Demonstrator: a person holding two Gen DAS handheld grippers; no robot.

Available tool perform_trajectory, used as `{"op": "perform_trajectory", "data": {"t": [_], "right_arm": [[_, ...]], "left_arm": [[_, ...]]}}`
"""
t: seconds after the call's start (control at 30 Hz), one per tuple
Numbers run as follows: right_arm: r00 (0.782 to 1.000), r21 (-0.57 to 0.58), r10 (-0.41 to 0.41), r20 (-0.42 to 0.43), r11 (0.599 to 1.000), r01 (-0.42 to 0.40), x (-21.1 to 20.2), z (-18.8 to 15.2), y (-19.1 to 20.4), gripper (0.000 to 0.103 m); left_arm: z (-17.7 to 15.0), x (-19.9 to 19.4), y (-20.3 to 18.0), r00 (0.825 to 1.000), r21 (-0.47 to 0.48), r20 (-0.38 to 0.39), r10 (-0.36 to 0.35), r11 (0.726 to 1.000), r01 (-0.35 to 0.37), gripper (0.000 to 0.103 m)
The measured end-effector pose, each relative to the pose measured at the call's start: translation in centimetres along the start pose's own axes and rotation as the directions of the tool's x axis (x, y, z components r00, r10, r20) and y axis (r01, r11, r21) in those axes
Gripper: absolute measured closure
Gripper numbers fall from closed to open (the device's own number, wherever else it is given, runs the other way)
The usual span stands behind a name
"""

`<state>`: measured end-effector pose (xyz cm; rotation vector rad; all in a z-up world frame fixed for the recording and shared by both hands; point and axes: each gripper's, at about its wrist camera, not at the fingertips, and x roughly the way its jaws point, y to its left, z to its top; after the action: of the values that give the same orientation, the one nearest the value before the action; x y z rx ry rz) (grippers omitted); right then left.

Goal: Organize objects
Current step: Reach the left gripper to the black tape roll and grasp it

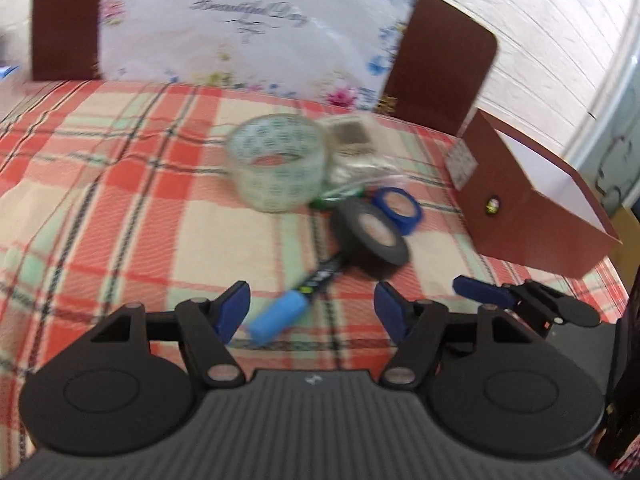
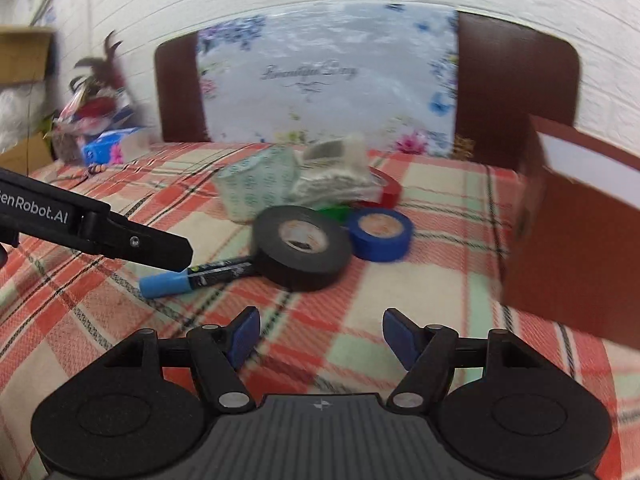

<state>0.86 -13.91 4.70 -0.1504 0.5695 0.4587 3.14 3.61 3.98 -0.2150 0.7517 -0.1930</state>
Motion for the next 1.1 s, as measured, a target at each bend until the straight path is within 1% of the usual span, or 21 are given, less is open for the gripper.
{"op": "perform_trajectory", "data": {"t": [0.07,0.13,0.17,0.23,0.3,0.33,0.37,0.47,0.53,0.63,0.7,0.73,0.8,0.87,0.9,0.93,1.0,1.07,1.1], "right_arm": [[1.0,-0.001,0.002,-0.004,1.0,-0.002,0.5,0.6,0.4,0.034],[0.999,0.065,0.049,0.005,0.997,-0.049,1.2,1.2,-0.1,0.034],[0.997,0.109,0.074,0.013,0.991,-0.075,1.8,1.5,-0.8,0.027],[0.995,0.21,0.095,0.008,0.973,-0.094,3.4,1.8,-2.4,0.018],[0.99,0.296,0.141,-0.006,0.946,-0.133,5.1,2.0,-3.8,0.018],[0.987,0.317,0.159,-0.008,0.937,-0.149,5.7,2.1,-4.1,0.021],[0.986,0.308,0.169,-0.007,0.938,-0.158,5.9,2.2,-4.1,0.028],[0.991,0.255,0.135,-0.018,0.959,-0.126,4.8,2.5,-3.2,0.029],[0.994,0.224,0.113,-0.003,0.968,-0.11,3.3,2.0,-3.2,0.029],[0.999,0.152,0.046,0.014,0.987,-0.048,-0.1,0.1,-3.4,0.029],[1.0,0.118,0.022,-0.008,0.993,-0.021,-2.2,-1.6,-3.6,0.028],[1.0,0.107,0.013,-0.025,0.994,-0.01,-3.2,-2.3,-3.6,0.028],[0.999,0.087,-0.008,-0.054,0.996,0.012,-4.5,-3.9,-3.8,0.028],[0.998,0.073,-0.03,-0.062,0.997,0.035,-5.3,-5.1,-3.7,0.027],[0.997,0.069,-0.041,-0.062,0.997,0.045,-5.5,-5.4,-3.7,0.023],[0.997,0.066,-0.05,-0.06,0.996,0.054,-5.5,-5.6,-3.5,0.013],[0.996,0.048,-0.07,-0.056,0.996,0.073,-5.3,-5.8,-3.0,0.013],[0.996,0.037,-0.079,-0.052,0.996,0.081,-5.1,-5.8,-2.7,0.016],[0.996,0.037,-0.074,-0.051,0.996,0.076,-4.9,-5.7,-2.8,0.017]], "left_arm": [[0.0,0.5,0.7,1.0,-0.009,-0.011,0.022,1.0,-0.022,0.034],[-0.1,0.8,0.8,1.0,-0.001,-0.016,0.011,1.0,-0.012,0.032],[-0.1,0.8,0.7,1.0,0.005,-0.014,0.008,1.0,-0.007,0.031],[-0.2,0.8,0.7,1.0,0.004,-0.004,-0.006,1.0,0.006,0.029],[-0.3,1.1,0.8,1.0,-0.008,-0.007,-0.023,1.0,0.023,0.029],[-0.3,1.2,0.9,1.0,-0.014,-0.011,-0.027,1.0,0.027,0.029],[-0.4,1.3,0.9,0.999,-0.018,-0.017,-0.028,0.999,0.028,0.029],[-0.5,1.4,0.9,0.999,-0.026,-0.028,-0.033,0.999,0.032,0.029],[-0.4,1.1,0.8,0.999,-0.028,-0.024,-0.04,0.999,0.039,0.029],[-0.1,0.6,0.2,0.998,-0.025,-0.014,-0.066,0.998,0.066,0.029],[-0.1,0.5,-0.7,0.996,-0.013,-0.016,-0.088,0.996,0.088,0.029],[-0.1,0.6,-1.2,0.994,-0.007,-0.024,-0.11,0.994,0.11,0.029],[0.0,1.1,-2.7,0.986,0.013,-0.051,-0.161,0.987,0.162,0.029],[-0.2,1.9,-4.8,0.977,0.051,-0.087,-0.196,0.978,0.201,0.029],[-0.3,2.4,-5.9,0.972,0.069,-0.112,-0.208,0.974,0.216,0.029],[-0.4,3.1,-6.8,0.966,0.08,-0.14,-0.216,0.97,0.229,0.029],[-0.7,4.4,-8.5,0.956,0.088,-0.19,-0.224,0.966,0.244,0.029],[-0.9,5.4,-9.9,0.95,0.103,-0.222,-0.221,0.963,0.248,0.032],[-1.1,5.9,-10.4,0.948,0.11,-0.237,-0.213,0.964,0.244,0.035]]}}
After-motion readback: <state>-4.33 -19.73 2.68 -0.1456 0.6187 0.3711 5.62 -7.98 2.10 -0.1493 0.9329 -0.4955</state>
